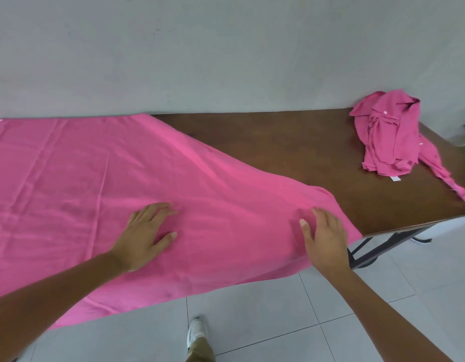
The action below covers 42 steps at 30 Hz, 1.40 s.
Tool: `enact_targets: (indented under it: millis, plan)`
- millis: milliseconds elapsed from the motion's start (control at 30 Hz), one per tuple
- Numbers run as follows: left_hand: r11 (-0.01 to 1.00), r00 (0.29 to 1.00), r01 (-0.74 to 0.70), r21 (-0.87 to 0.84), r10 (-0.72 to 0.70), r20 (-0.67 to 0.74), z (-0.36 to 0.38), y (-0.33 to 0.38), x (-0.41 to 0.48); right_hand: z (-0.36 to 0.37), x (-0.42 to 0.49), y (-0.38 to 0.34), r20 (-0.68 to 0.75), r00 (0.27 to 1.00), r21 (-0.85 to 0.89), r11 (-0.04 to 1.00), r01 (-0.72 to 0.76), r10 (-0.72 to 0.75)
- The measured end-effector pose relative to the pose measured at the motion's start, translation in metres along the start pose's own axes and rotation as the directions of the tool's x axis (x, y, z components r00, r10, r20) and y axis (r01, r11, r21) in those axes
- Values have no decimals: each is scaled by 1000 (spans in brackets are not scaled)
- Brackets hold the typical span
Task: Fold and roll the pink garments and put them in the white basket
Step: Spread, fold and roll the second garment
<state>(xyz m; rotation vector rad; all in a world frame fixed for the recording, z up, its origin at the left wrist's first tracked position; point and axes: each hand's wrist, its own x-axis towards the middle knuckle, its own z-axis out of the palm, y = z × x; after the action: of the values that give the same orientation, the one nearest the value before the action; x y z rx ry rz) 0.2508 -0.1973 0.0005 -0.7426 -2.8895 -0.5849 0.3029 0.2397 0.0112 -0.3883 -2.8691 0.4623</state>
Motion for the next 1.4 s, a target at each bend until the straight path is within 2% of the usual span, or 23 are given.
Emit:
enact_targets:
  millis: [133,333,533,700,933,1033,1400]
  plan:
    - [1000,1000,-17,14,17,19,7,8,48,-8,35,-7,18,999,-3,999,50,-50]
    - [996,995,81,29,-82,61,9,1,122,-14,102,-37,39,990,50,989,136,-138]
    - [993,990,108,42,-111,83,14,-16,181,9,169,-88,220,963,105,985,136,-156]
    - [997,992,65,36,-68,103,27,-22,206,32,208,-111,406,910,120,992,36,-82]
    - [996,995,84,14,-85,44,44,-28,204,48,230,-113,521,846,135,990,48,-112]
    - [996,996,93,3,-93,20,46,-28,204,50,237,-112,505,857,132,991,38,-100]
    - [993,993,120,19,-120,17,45,-26,202,28,293,-118,290,954,41,997,69,-78]
